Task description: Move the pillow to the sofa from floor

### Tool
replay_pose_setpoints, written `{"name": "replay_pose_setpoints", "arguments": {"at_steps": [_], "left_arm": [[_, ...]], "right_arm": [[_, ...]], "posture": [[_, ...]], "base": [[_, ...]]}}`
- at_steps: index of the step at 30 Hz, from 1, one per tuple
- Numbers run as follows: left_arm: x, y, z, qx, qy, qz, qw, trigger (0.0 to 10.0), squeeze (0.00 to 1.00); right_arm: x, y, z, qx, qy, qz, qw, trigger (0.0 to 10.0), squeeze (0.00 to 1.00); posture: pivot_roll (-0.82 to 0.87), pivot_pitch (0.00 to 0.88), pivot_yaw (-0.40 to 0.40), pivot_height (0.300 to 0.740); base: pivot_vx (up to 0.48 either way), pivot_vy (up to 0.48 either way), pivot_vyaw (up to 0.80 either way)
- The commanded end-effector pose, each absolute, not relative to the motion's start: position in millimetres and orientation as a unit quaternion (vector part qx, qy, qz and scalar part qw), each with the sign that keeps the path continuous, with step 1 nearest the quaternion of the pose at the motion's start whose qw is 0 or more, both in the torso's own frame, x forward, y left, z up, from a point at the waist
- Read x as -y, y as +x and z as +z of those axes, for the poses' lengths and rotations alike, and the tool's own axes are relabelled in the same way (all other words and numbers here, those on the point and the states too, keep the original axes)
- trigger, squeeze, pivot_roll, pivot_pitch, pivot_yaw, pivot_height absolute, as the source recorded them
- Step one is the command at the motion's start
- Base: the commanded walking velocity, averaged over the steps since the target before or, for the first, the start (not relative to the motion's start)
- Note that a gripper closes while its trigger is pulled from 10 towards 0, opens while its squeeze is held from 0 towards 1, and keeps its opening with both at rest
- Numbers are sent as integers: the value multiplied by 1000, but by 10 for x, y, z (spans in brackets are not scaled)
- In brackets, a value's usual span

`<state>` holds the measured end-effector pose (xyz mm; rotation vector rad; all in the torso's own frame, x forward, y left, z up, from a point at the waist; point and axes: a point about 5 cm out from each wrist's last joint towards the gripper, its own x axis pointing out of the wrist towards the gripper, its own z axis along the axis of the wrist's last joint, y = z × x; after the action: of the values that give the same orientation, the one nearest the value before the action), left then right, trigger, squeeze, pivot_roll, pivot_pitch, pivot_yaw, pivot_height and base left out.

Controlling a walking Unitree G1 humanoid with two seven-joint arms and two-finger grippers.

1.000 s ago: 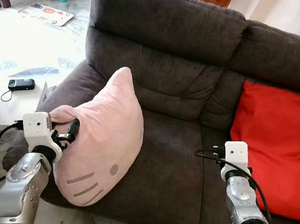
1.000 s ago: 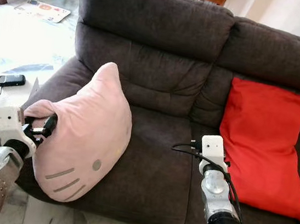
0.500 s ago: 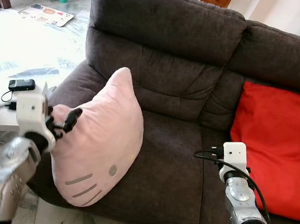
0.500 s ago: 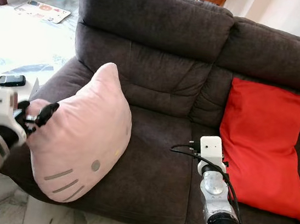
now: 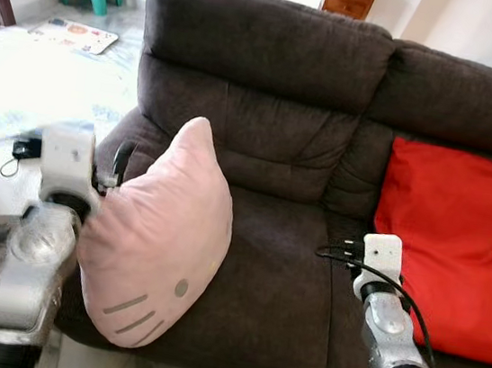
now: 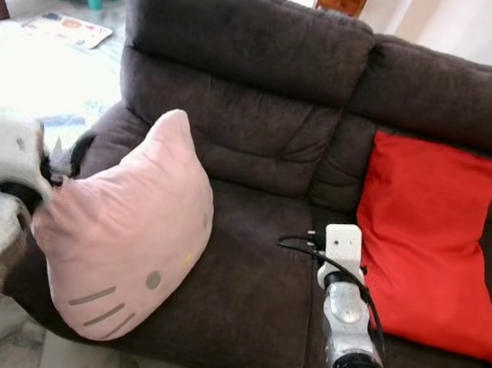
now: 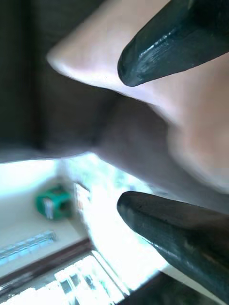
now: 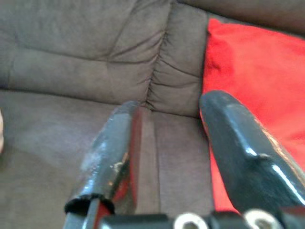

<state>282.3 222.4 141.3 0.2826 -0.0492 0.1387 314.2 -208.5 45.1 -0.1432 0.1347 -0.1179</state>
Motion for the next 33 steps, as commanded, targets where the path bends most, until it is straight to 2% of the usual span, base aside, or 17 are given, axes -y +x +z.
{"name": "replay_pose_setpoints", "arguments": {"at_steps": [1, 5, 12, 18, 24, 33], "left_arm": [[-2175, 2814, 1392, 51, 143, 77, 985, 10000, 0], [-2121, 2803, 1362, 72, 175, 73, 979, 10000, 0], [-2092, 2888, 1524, 123, 172, 83, 974, 10000, 0], [-2052, 2972, 1574, 128, 177, 57, 974, 10000, 0], [-2021, 3024, 1561, 130, 169, 43, 976, 10000, 0], [-1976, 3047, 1475, 131, 161, 36, 978, 10000, 0]], "right_arm": [[2114, 3147, 533, -31, -40, -72, 996, 10000, 0], [2098, 3133, 569, -7, -12, -74, 997, 10000, 0], [1973, 3017, 620, 48, 3, -53, 997, 10000, 0], [2085, 2907, 504, 31, -1, -93, 995, 10000, 0], [2017, 2962, 543, 37, -5, -85, 996, 10000, 0], [1925, 3007, 598, 42, 0, -51, 998, 10000, 0]], "posture": [[82, 0, -122, 740], [79, 0, -120, 740], [86, 0, -104, 740], [74, 0, -49, 740], [63, 0, -12, 740], [57, 0, -7, 740]], "base": [[0, 0, 0], [0, 0, 0], [0, 0, 0], [0, 0, 0], [0, 0, 0], [0, 0, 0]]}}
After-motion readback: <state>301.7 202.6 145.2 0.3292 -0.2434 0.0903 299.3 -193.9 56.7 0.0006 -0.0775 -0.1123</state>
